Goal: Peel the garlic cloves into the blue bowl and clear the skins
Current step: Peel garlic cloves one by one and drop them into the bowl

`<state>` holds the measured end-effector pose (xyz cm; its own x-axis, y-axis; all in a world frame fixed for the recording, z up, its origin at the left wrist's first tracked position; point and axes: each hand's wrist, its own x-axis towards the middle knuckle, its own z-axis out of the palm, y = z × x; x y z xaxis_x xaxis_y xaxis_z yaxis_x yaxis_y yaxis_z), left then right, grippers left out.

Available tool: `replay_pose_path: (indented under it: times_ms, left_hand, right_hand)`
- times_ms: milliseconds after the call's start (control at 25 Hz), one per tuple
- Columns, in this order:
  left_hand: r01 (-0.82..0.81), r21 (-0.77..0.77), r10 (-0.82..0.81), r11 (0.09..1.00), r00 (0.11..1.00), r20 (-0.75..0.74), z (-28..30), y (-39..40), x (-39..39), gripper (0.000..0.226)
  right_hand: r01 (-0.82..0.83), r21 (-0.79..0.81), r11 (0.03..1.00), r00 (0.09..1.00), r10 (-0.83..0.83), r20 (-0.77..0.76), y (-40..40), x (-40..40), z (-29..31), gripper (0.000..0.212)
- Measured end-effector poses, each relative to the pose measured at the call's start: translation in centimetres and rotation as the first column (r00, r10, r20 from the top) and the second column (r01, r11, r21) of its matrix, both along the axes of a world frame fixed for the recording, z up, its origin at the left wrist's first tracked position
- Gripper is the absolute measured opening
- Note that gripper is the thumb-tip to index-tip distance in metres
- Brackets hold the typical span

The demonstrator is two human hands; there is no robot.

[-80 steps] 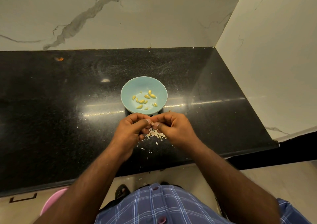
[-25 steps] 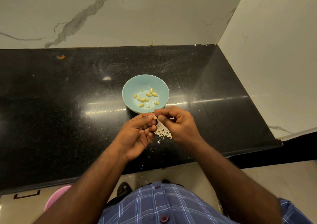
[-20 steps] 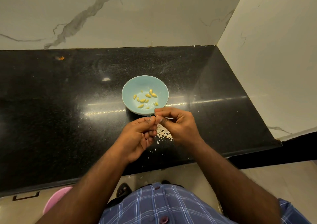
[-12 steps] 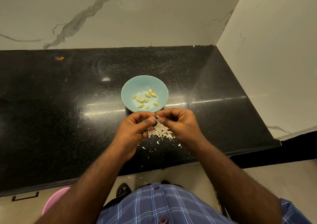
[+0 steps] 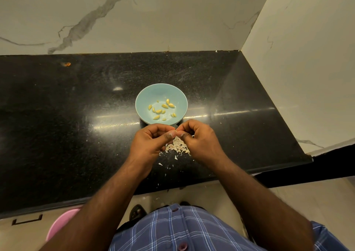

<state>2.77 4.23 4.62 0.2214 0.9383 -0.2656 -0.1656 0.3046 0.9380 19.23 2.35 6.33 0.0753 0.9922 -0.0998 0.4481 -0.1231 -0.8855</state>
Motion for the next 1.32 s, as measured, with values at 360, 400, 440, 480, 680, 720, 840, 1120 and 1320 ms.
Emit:
replay_pose_path:
  times_ms: [360, 400, 440, 480, 680, 720, 840, 1120, 1320]
  left_hand:
    - [-0.006, 0.039, 0.004, 0.999, 0.999, 0.042, -0.5, -0.5, -0.2, 0.016]
    - [-0.013, 0.024, 0.011, 1.0, 0.998, 0.063, -0.5, -0.5, -0.3, 0.016]
    - [-0.02, 0.012, 0.019, 1.0, 0.997, 0.072, -0.6, -0.5, -0.3, 0.017]
    - [-0.026, 0.003, 0.026, 1.0, 0.997, 0.071, -0.7, -0.5, -0.3, 0.017]
    - [-0.06, -0.057, 0.062, 0.997, 0.997, 0.044, -0.8, -0.6, 0.2, 0.005]
    - [-0.065, -0.077, 0.069, 0.995, 0.997, 0.046, -0.7, -0.6, 0.3, 0.005]
    - [-0.075, -0.122, 0.081, 0.99, 0.996, 0.044, -0.7, -0.7, 0.5, 0.007]
    - [-0.011, 0.123, 0.017, 0.992, 0.998, -0.055, -0.7, -1.0, -0.3, 0.013]
    - [0.034, 0.206, -0.012, 0.978, 0.994, -0.108, -1.0, -1.1, -0.5, 0.014]
  right_hand:
    - [0.046, -0.13, 0.99, 0.973, -0.074, -0.22, -0.2, -0.5, 0.4, 0.007]
    - [0.037, -0.132, 0.991, 0.969, -0.067, -0.238, -0.2, -0.6, 0.5, 0.006]
    - [0.024, -0.128, 0.991, 0.969, -0.054, -0.242, -0.3, -0.6, 0.5, 0.007]
    - [0.022, -0.115, 0.993, 0.973, -0.048, -0.227, -0.3, -0.6, 0.4, 0.008]
    - [0.039, 0.215, 0.976, 0.979, -0.08, 0.186, -0.6, -1.2, -0.8, 0.01]
    - [0.002, 0.32, 0.947, 0.956, -0.096, 0.278, -0.7, -1.4, -1.1, 0.012]
    - [-0.071, 0.457, 0.886, 0.91, -0.131, 0.394, -0.8, -1.4, -1.8, 0.013]
    - [0.049, -0.246, 0.968, 0.959, -0.115, -0.257, 0.1, -0.7, 0.4, 0.019]
    - [-0.016, -0.427, 0.904, 0.887, -0.184, -0.423, 0.3, -0.3, 1.0, 0.011]
